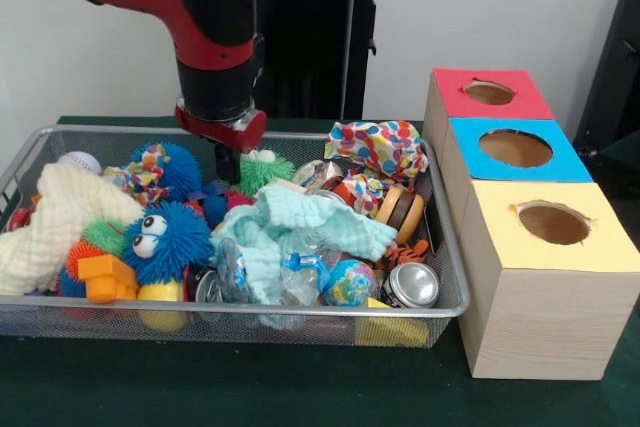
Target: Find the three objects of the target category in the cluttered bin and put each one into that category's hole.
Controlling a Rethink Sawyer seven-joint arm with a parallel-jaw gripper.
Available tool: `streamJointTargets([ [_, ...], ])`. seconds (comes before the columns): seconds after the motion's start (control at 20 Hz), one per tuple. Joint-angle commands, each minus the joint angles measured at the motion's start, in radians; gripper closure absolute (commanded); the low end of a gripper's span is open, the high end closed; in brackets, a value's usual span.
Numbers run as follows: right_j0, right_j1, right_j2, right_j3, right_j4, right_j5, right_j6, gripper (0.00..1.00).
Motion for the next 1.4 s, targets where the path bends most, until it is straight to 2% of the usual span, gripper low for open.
streamJointTargets([
  [0.05,0.035,-0.065,0.069,-0.033,0.027,0.101,0.071,1.00],
  [0.3,0.045,-0.074,0.067,-0.079,0.011,0.081,0.050,1.00],
  [0.7,0.042,-0.118,0.075,-0.100,-0.021,0.026,0.014,1.00],
  [1.4,0.058,-0.161,0.119,-0.137,0.007,-0.002,0.039,1.00],
])
